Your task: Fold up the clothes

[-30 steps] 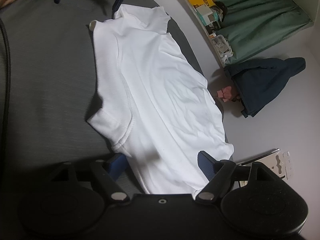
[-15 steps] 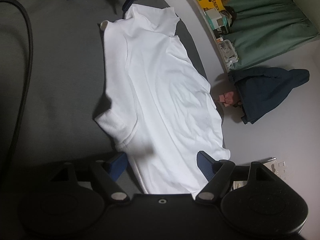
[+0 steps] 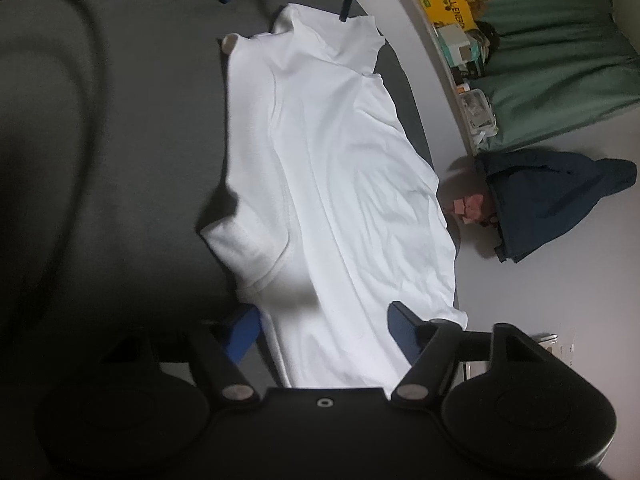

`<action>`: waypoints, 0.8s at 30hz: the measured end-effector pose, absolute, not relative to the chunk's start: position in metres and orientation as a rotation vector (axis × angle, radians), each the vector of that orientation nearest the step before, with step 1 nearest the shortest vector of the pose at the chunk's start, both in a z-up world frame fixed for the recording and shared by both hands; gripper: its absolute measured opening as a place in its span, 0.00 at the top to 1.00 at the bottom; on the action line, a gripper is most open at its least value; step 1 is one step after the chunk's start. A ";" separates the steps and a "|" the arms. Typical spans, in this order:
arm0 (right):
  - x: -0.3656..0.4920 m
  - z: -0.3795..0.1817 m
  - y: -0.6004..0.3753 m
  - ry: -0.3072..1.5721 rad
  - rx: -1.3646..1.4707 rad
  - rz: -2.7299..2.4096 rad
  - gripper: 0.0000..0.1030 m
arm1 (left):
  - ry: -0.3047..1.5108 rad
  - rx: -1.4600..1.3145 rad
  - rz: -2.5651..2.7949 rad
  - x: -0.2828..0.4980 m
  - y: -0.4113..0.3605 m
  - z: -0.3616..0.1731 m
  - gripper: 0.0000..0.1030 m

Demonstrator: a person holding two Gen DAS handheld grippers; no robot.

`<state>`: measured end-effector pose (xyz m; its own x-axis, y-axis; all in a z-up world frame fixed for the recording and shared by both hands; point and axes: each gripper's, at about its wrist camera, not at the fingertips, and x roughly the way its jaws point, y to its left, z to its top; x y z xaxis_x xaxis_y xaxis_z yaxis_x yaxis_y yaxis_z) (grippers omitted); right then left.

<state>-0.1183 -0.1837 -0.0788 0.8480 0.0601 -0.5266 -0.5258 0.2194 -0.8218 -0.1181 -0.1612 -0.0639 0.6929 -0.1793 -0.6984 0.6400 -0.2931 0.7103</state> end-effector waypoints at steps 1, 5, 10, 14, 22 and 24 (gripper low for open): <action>-0.118 -0.079 -0.184 0.427 -1.298 0.423 0.43 | 0.367 1.710 -0.829 -0.114 -0.162 -0.064 0.19; -0.118 -0.079 -0.186 0.425 -1.308 0.424 0.48 | 0.370 1.798 -0.789 -0.102 -0.165 -0.058 0.54; -0.118 -0.080 -0.189 0.423 -1.321 0.426 0.48 | 0.374 1.812 -0.808 -0.105 -0.158 -0.055 0.69; -0.118 -0.080 -0.191 0.421 -1.330 0.427 0.56 | 0.373 1.817 -0.828 -0.109 -0.155 -0.053 0.71; -0.116 -0.081 -0.191 0.440 -1.302 0.443 0.75 | 0.444 1.740 -0.838 -0.099 -0.154 -0.054 0.96; -0.115 -0.079 -0.194 0.449 -1.293 0.449 0.85 | 0.438 1.709 -0.831 -0.100 -0.152 -0.050 0.96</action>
